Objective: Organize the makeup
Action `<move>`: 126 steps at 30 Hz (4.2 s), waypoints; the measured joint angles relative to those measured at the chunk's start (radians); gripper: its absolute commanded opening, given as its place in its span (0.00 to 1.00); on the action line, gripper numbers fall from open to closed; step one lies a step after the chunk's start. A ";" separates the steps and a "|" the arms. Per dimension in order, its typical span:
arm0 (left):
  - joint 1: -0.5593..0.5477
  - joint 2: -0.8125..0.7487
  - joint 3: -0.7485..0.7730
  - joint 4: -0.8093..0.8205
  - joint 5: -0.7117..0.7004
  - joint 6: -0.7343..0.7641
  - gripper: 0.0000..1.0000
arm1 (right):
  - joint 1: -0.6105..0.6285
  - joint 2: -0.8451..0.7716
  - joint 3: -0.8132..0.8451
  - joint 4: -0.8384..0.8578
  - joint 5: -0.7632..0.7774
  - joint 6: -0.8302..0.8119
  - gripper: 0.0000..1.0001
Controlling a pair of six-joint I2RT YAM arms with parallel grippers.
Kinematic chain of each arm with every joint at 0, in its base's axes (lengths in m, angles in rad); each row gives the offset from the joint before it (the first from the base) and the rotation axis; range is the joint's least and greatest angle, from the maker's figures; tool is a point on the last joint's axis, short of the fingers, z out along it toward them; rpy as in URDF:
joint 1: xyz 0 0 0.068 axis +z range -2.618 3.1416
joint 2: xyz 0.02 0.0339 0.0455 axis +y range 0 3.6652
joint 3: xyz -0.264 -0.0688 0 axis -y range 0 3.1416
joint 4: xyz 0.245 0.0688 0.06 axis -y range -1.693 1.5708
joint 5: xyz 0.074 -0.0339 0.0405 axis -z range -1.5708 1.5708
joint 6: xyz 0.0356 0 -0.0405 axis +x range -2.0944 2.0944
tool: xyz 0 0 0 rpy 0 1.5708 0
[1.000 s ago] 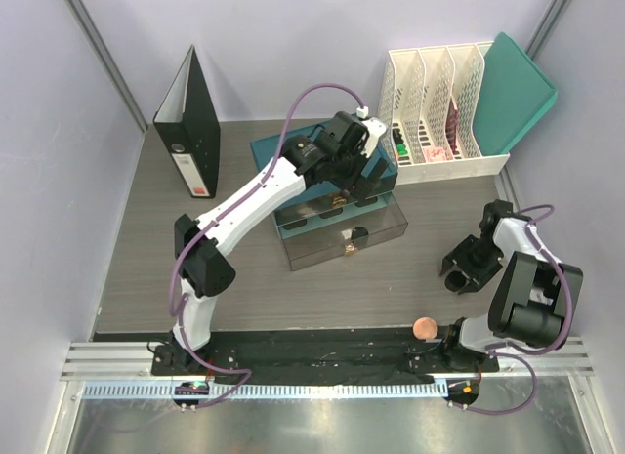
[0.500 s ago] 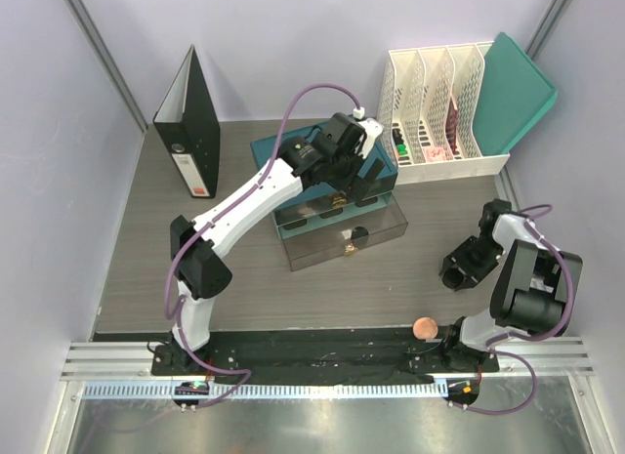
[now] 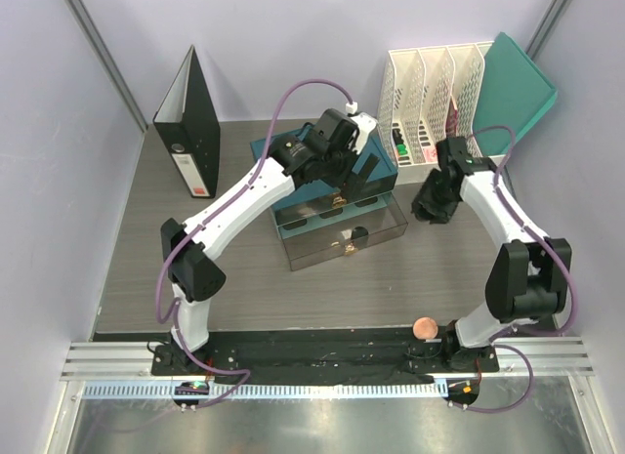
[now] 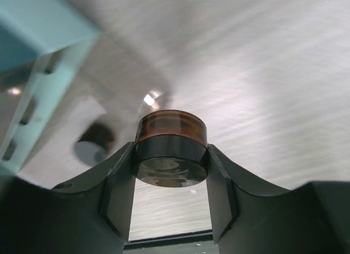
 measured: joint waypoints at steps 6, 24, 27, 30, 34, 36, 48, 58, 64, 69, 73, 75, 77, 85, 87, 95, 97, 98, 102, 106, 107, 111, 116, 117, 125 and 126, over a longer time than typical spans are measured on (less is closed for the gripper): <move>0.005 0.000 -0.017 0.000 0.000 0.000 1.00 | 0.161 0.159 0.159 -0.011 0.015 0.042 0.01; 0.019 -0.020 -0.046 -0.004 -0.018 -0.005 1.00 | 0.306 0.343 0.341 -0.057 -0.006 0.095 0.63; 0.020 -0.020 -0.046 -0.004 -0.018 -0.005 1.00 | 0.305 0.343 0.341 -0.067 -0.010 0.099 0.68; 0.020 -0.020 -0.046 -0.004 -0.017 -0.005 1.00 | 0.304 0.341 0.340 -0.075 -0.013 0.103 0.75; 0.021 -0.020 -0.046 -0.004 -0.006 -0.005 1.00 | 0.304 0.331 0.324 -0.069 -0.014 0.105 0.75; 0.021 -0.020 -0.046 -0.004 0.002 -0.005 1.00 | 0.304 0.330 0.318 -0.069 -0.016 0.106 0.75; 0.023 -0.043 -0.073 -0.004 0.092 -0.004 0.99 | 0.304 0.198 0.314 -0.119 -0.008 0.071 0.75; 0.005 -0.064 -0.130 0.016 0.314 -0.006 0.94 | 0.233 -0.033 0.079 -0.171 0.001 0.053 0.75; -0.116 -0.056 -0.132 0.021 0.426 -0.007 0.93 | 0.023 -0.066 -0.045 -0.108 -0.052 0.050 0.75; -0.250 0.032 -0.079 0.036 0.510 -0.009 0.91 | -0.100 -0.029 -0.008 -0.034 -0.087 0.016 0.75; -0.306 0.126 -0.060 0.040 0.554 -0.010 0.88 | -0.164 0.062 0.020 0.051 -0.130 -0.002 0.75; -0.316 0.163 -0.062 0.044 0.569 -0.018 0.86 | -0.183 0.110 0.025 0.084 -0.144 -0.006 0.75; -0.320 0.196 -0.073 0.068 0.589 -0.035 0.82 | -0.194 0.159 0.027 0.108 -0.160 -0.010 0.75; -0.361 0.368 -0.061 0.155 0.702 -0.091 0.70 | -0.253 0.220 0.037 0.148 -0.197 -0.039 0.75; -0.380 0.417 -0.046 0.157 0.719 -0.096 0.69 | -0.284 0.220 0.038 0.155 -0.201 -0.047 0.75; -0.428 0.491 -0.021 0.187 0.747 -0.142 0.67 | -0.381 0.220 0.038 0.176 -0.218 -0.069 0.74; -0.429 0.493 -0.016 0.195 0.749 -0.147 0.66 | -0.385 0.220 0.036 0.183 -0.223 -0.073 0.74; -0.430 0.496 -0.014 0.201 0.750 -0.150 0.65 | -0.385 0.220 0.034 0.185 -0.226 -0.074 0.74; -0.435 0.524 0.005 0.216 0.753 -0.167 0.45 | -0.385 0.221 0.026 0.192 -0.238 -0.077 0.74; -0.438 0.549 0.018 0.225 0.759 -0.172 0.00 | -0.388 0.221 0.023 0.194 -0.243 -0.077 0.74; -0.438 0.556 0.018 0.225 0.756 -0.176 0.00 | -0.390 0.220 0.023 0.194 -0.245 -0.077 0.74; -0.439 0.569 0.018 0.215 0.729 -0.167 0.00 | -0.397 0.220 0.019 0.195 -0.245 -0.077 0.74; -0.434 0.560 0.018 0.200 0.694 -0.158 0.00 | -0.397 0.220 0.013 0.195 -0.245 -0.078 0.73; -0.431 0.551 0.015 0.193 0.682 -0.156 0.00 | -0.397 0.220 0.010 0.196 -0.246 -0.077 0.73; -0.354 0.409 0.010 0.144 0.620 -0.139 0.00 | -0.396 0.189 -0.068 0.210 -0.257 -0.077 0.72; -0.334 0.383 0.009 0.145 0.609 -0.140 0.00 | -0.393 0.179 -0.079 0.211 -0.259 -0.077 0.72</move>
